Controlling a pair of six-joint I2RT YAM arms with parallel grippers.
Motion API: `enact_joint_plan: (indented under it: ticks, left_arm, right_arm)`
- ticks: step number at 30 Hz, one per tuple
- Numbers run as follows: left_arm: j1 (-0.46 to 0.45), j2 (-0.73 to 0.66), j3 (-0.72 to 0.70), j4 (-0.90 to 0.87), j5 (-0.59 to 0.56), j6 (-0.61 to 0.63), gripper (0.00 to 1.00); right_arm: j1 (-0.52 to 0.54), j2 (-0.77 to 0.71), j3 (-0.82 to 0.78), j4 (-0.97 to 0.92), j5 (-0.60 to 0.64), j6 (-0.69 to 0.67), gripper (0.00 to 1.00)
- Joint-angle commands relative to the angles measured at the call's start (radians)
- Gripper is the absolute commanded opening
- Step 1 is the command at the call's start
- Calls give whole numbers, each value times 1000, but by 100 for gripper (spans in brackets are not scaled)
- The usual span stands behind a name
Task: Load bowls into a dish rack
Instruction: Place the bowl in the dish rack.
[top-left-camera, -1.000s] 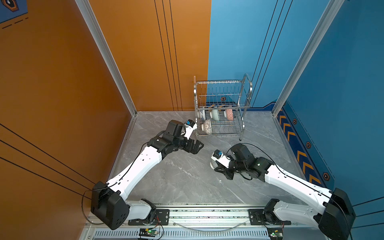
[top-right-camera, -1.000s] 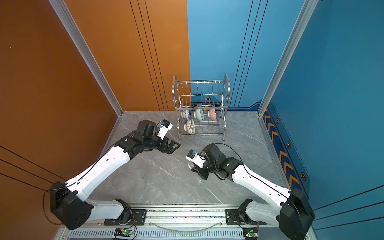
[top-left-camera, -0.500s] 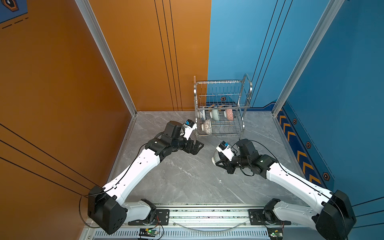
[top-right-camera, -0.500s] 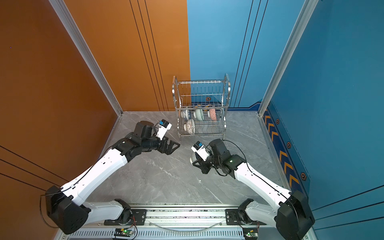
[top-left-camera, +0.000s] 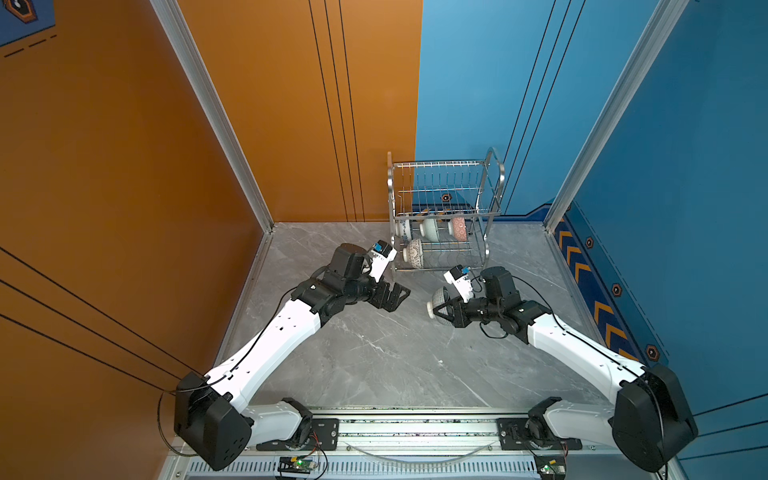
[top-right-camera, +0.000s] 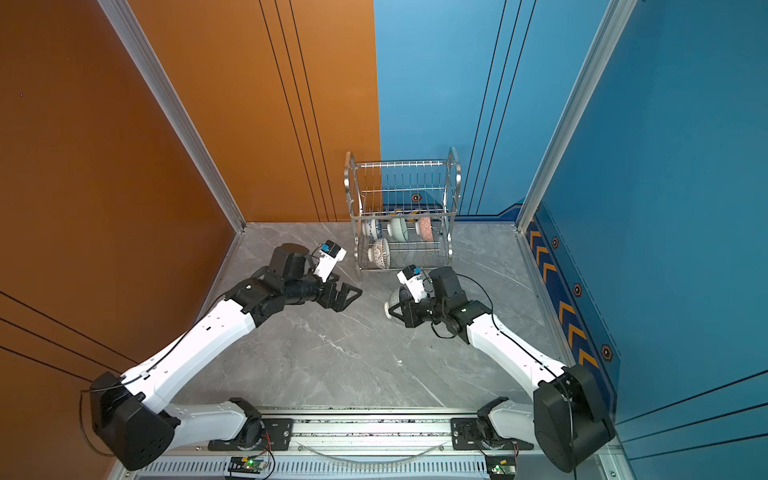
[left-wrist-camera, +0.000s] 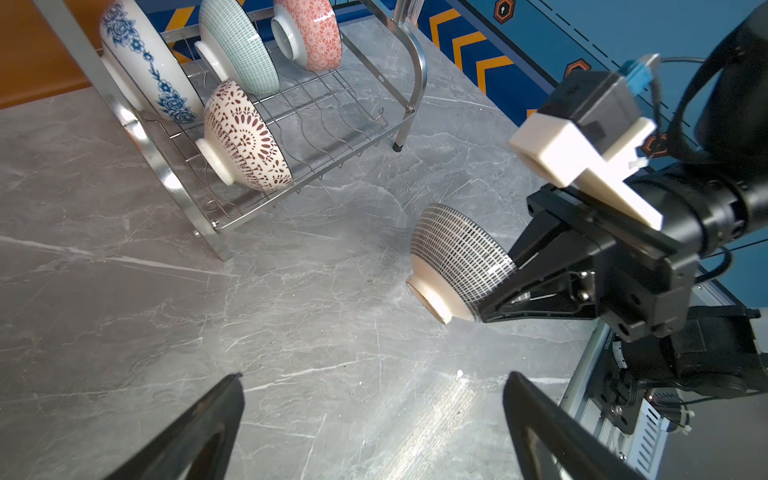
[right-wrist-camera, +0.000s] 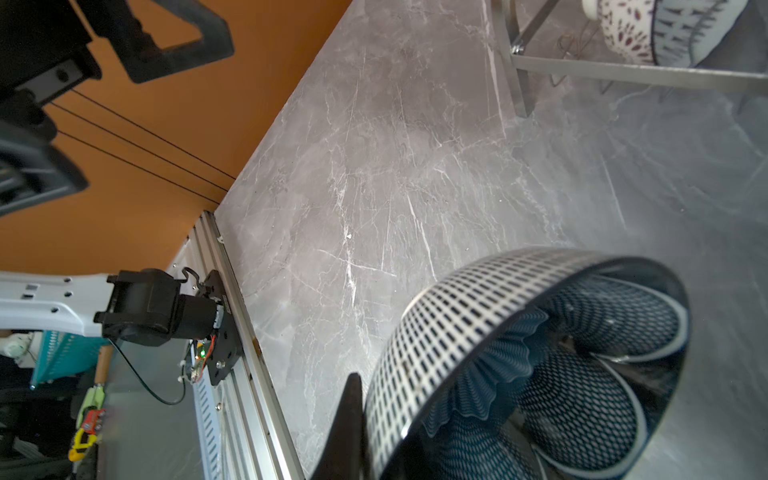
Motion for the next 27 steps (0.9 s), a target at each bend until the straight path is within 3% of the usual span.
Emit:
enact_joint_plan:
  ticks: [1,13,27]
  left_arm:
    - [-8,-18,-13,13,11,14,98]
    - [-16,-13,-12,12,18,14,98]
    - [-26,-24,-18,16,13,28,98]
  right_arm:
    - [-6,-9,13,116,-62,108,0]
    - [-61,62,38,145,-159,377,0]
    - [-157,136,84,164,-259,470,0]
